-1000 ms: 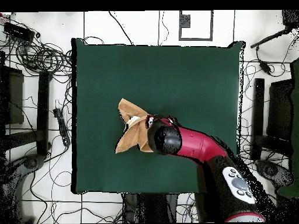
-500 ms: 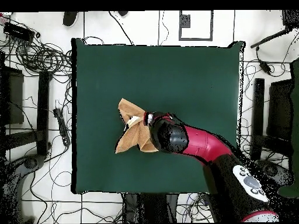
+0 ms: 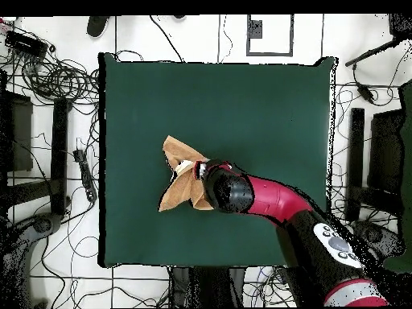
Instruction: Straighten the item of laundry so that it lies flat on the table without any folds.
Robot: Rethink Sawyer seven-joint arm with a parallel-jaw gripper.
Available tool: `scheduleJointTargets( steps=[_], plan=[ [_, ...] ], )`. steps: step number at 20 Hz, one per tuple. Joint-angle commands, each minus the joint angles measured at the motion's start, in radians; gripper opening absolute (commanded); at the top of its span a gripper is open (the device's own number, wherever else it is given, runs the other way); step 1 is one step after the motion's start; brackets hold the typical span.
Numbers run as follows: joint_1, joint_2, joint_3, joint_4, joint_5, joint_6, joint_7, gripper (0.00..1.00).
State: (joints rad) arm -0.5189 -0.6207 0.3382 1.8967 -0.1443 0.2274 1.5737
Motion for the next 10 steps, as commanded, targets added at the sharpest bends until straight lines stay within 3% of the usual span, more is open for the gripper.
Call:
scheduleJointTargets(
  steps=[1, 10],
  plan=[
    [0.048, 0.03, 0.073, 0.029, -0.051, -0.028, 0.081, 1.0],
    [0.019, -0.008, 0.077, 0.016, -0.077, 0.036, 0.049, 1.0]
  ],
)
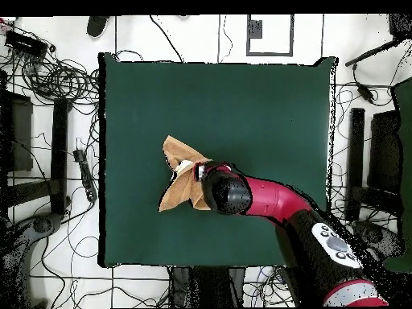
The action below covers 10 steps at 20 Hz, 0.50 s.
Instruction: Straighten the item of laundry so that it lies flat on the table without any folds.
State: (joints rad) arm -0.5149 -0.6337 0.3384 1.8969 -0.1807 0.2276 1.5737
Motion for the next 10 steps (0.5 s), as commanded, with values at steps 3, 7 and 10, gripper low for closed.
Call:
scheduleJointTargets(
  steps=[3, 7, 10],
  plan=[
    [0.006, 0.008, 0.076, 0.005, -0.052, 0.046, 0.034, 1.0],
    [0.006, 0.028, 0.061, -0.023, -0.075, 0.051, 0.022, 1.0],
    [0.006, 0.064, 0.053, -0.035, -0.097, 0.021, 0.026, 1.0]
  ],
)
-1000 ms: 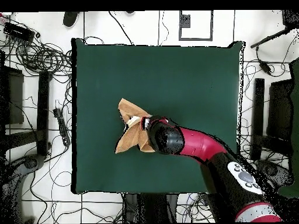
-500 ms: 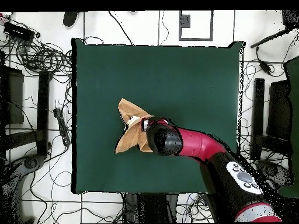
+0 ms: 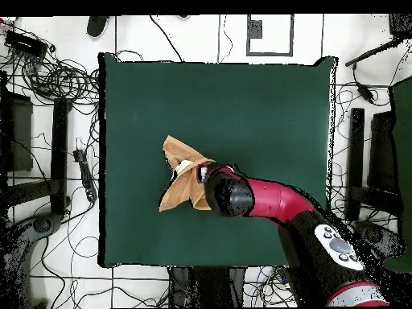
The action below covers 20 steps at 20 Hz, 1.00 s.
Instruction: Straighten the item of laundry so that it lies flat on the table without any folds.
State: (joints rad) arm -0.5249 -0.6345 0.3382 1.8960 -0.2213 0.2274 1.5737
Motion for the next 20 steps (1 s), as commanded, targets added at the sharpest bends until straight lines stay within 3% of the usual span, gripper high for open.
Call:
scheduleJointTargets(
  steps=[1, 8, 15, 20],
  plan=[
    [0.015, 0.076, 0.049, -0.037, -0.064, 0.009, 0.027, 1.0],
    [0.028, 0.13, 0.017, -0.061, -0.112, -0.062, 0.066, 1.0],
    [0.009, 0.043, -0.006, -0.039, -0.129, 0.011, 0.064, 1.0],
    [-0.027, 0.046, 0.025, -0.048, -0.129, 0.037, 0.044, 1.0]
  ],
)
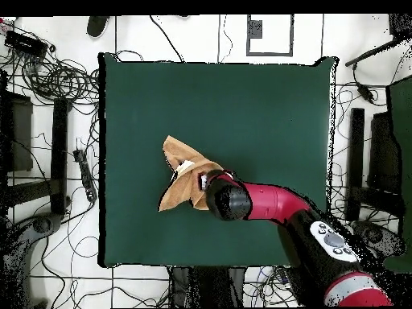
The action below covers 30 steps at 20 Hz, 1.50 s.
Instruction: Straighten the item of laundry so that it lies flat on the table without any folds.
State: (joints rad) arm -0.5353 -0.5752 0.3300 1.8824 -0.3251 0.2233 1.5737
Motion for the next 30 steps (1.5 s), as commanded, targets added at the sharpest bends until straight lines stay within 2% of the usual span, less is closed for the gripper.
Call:
scheduleJointTargets(
  steps=[1, 7, 13, 18, 23, 30],
  plan=[
    [-0.023, -0.016, 0.039, -0.035, -0.023, 0.052, 0.04, 1.0],
    [-0.043, -0.026, 0.064, -0.038, -0.016, 0.084, 0.025, 1.0],
    [-0.026, 0.078, 0.064, -0.085, -0.046, 0.005, 0.033, 1.0],
    [0.003, 0.114, 0.061, -0.079, -0.047, -0.046, 0.067, 1.0],
    [0.016, 0.121, 0.059, -0.064, -0.04, -0.075, 0.092, 1.0],
    [-0.018, 0.085, 0.113, -0.027, -0.013, -0.018, 0.072, 1.0]
  ],
)
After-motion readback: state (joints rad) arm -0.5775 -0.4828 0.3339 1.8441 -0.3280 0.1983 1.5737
